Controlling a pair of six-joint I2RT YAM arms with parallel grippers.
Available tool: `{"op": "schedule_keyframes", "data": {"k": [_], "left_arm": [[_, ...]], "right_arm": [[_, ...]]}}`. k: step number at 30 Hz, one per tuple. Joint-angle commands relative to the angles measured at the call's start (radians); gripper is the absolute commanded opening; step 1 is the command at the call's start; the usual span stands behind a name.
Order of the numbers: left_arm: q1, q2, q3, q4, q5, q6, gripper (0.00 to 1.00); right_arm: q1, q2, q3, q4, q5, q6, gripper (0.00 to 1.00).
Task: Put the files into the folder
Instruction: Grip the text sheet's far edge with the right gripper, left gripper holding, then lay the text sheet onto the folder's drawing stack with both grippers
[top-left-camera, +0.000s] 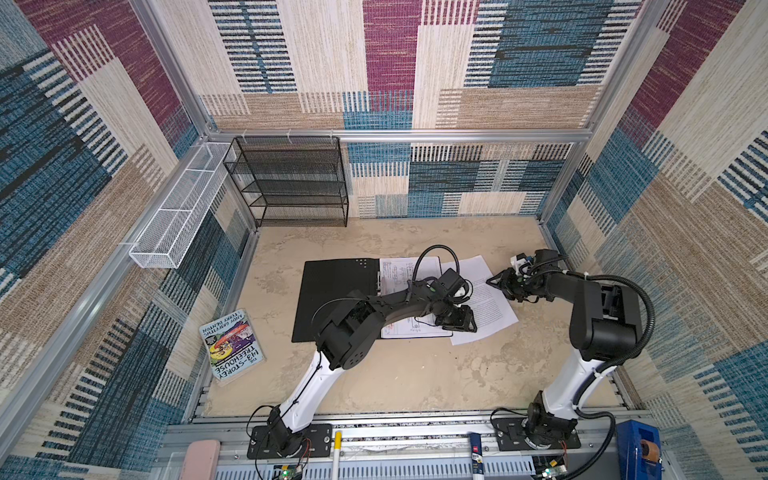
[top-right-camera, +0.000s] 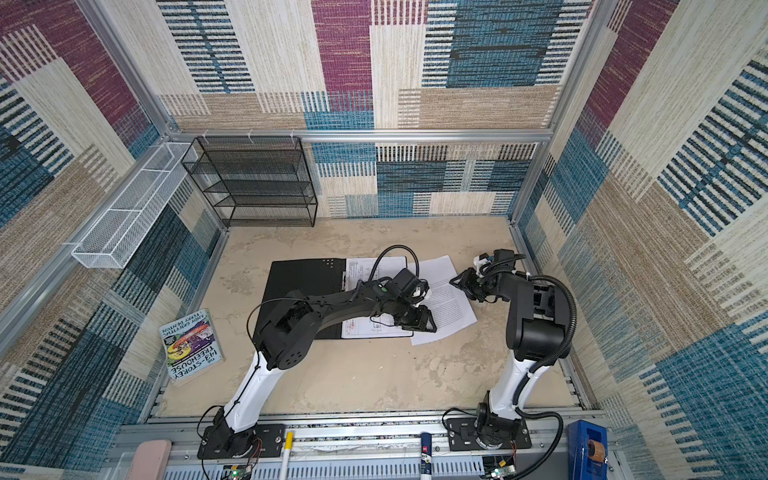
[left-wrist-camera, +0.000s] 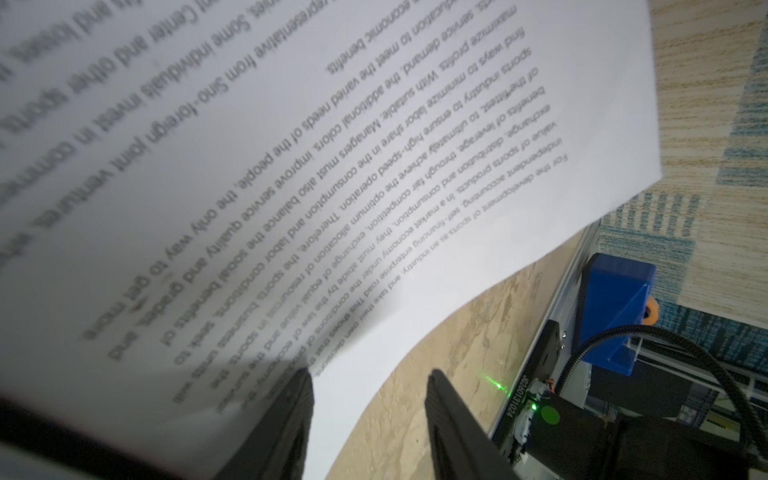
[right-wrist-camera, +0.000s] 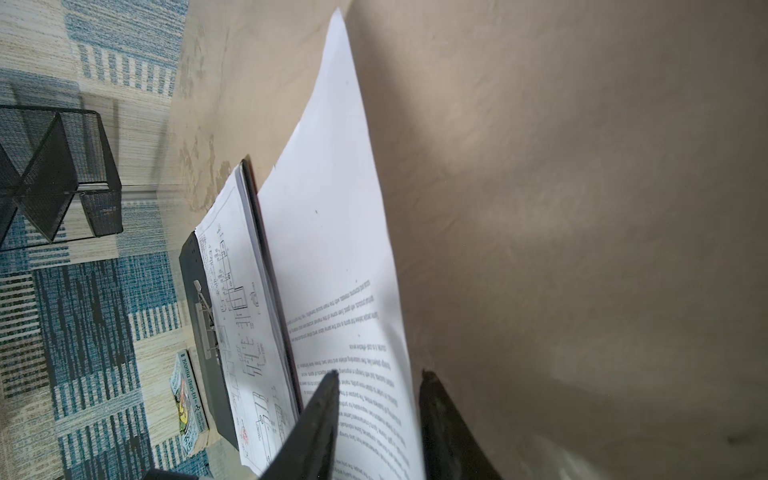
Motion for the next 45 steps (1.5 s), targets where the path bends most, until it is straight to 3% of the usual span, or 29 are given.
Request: {"op": "schedule_keyframes", "data": {"k": [1,10,17,21,23,24,29,34,37,41,45], "left_arm": [[0.008,0.030,-0.018,-0.259,-0.166,0.023,0.49],[0.008,0.031,-0.010,-0.256,-0.153,0.027,0.49],[0.009,0.026,0.026,-0.213,-0.055,0.045,0.51],[0.004,0.001,0.066,-0.194,-0.005,0.062,0.76],[0.000,-0.019,0.079,-0.166,0.030,0.058,0.95],[-0.001,-0.034,0.087,-0.151,0.051,0.055,0.99],[-0.029,-0.166,0.093,-0.053,0.150,0.034,0.99],[-0.032,-0.348,-0.010,0.108,0.205,-0.043,0.99],[-0.014,-0.458,-0.077,0.074,0.159,-0.025,0.99],[0.043,-0.639,-0.220,-0.120,-0.086,0.078,0.99],[0.190,-0.869,-0.465,-0.141,-0.170,0.080,0.99]], "right_arm": [[-0.001,-0.003,0.011,-0.016,0.034,-0.016,0.33],[-0.001,-0.011,0.000,-0.017,0.044,-0.021,0.18],[-0.001,-0.060,-0.020,-0.020,0.069,-0.004,0.06],[-0.001,-0.102,-0.032,-0.030,0.076,0.005,0.00],[-0.001,-0.143,-0.045,-0.039,0.120,0.020,0.00],[-0.001,-0.172,-0.051,-0.047,0.161,0.028,0.00],[-0.001,-0.327,-0.048,-0.103,0.327,0.066,0.00],[0.032,-0.452,0.015,-0.177,0.397,0.074,0.00],[0.123,-0.472,0.074,-0.214,0.418,0.093,0.00],[0.268,-0.477,0.151,-0.230,0.443,0.155,0.00],[0.416,-0.444,0.218,-0.194,0.465,0.246,0.00]]}}
